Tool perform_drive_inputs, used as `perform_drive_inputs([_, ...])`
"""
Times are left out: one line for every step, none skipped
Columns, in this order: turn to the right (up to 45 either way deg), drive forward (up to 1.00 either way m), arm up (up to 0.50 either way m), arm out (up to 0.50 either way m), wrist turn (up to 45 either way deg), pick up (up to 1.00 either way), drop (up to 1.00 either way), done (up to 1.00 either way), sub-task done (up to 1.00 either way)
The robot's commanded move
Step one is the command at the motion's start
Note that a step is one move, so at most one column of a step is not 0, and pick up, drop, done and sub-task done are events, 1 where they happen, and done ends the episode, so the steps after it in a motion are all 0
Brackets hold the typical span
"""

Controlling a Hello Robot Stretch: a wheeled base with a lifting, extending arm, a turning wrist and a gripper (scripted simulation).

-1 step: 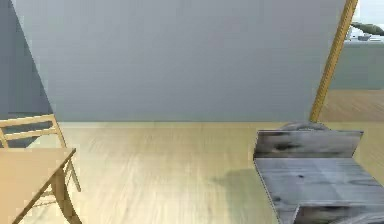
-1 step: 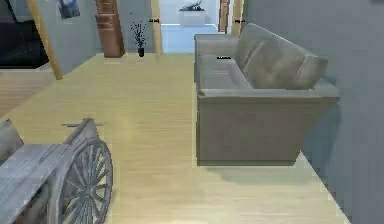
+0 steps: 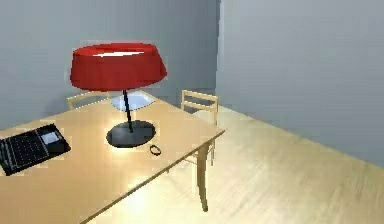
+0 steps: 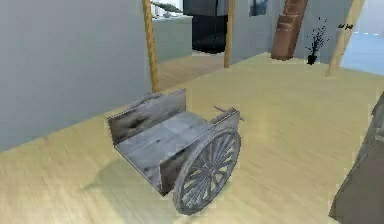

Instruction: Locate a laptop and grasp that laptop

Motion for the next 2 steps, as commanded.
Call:
perform_drive_inputs([-18.0, 0.00, 0.00, 0.00, 0.0, 0.00, 0.00, 0.00, 0.00])
perform_drive_inputs([0.0, 0.25, 0.00, 0.00, 0.0, 0.00, 0.00, 0.00, 0.00])
